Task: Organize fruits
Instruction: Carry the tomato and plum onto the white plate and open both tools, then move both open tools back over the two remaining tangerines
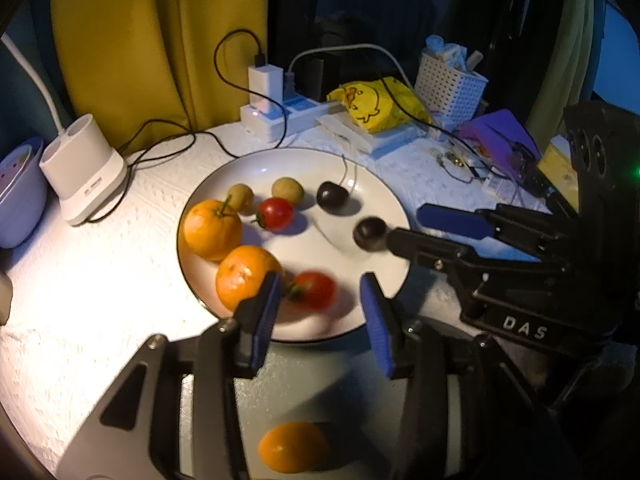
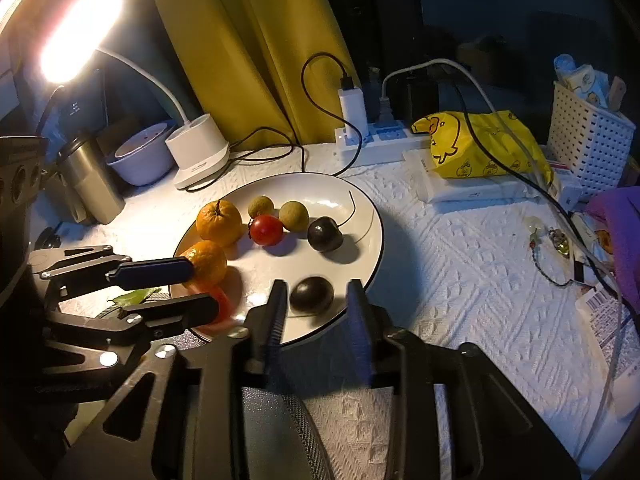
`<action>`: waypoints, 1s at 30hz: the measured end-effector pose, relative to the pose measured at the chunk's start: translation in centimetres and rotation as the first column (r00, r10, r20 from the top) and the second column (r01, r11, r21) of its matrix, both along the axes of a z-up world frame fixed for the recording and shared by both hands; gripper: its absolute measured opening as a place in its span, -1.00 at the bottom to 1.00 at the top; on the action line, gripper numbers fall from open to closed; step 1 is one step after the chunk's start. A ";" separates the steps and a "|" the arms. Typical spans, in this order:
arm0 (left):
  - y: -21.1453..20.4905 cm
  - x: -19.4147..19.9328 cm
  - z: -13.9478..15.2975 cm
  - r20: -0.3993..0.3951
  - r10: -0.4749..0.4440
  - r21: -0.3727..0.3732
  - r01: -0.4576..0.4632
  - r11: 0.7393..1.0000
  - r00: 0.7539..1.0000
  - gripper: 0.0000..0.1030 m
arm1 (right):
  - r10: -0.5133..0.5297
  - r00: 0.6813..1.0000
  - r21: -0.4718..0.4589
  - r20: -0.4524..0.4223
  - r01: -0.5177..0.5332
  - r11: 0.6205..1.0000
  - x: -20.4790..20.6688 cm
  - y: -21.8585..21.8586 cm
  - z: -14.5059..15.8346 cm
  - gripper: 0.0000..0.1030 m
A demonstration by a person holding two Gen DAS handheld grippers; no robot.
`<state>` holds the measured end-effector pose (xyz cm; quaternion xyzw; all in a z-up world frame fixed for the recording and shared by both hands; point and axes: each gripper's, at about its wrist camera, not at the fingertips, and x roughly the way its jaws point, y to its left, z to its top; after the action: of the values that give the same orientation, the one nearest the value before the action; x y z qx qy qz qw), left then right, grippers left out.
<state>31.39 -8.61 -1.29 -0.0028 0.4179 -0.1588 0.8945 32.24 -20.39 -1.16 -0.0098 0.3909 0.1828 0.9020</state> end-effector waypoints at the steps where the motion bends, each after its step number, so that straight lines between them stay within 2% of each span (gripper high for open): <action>1: 0.1 -0.1 0.1 0.004 0.002 -0.002 -0.002 1.000 1.000 -0.17 | -0.004 1.000 -0.002 0.003 0.004 1.000 -0.1 0.0 0.1 -0.12; 17: 1.7 -3.7 2.6 0.066 0.025 -0.027 -0.023 0.999 0.997 -0.16 | -0.002 0.999 -0.029 0.046 0.004 1.000 -2.8 1.6 2.5 -0.12; 30: 3.4 -8.4 5.4 0.147 0.029 -0.054 -0.021 0.998 0.989 -0.16 | -0.019 0.994 -0.073 0.109 0.027 0.997 -6.6 3.0 5.4 -0.12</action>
<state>23.00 -5.25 4.09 -0.0196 0.3462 -0.1581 0.9245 25.63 -17.37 4.26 -0.0486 0.3481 0.1570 0.9229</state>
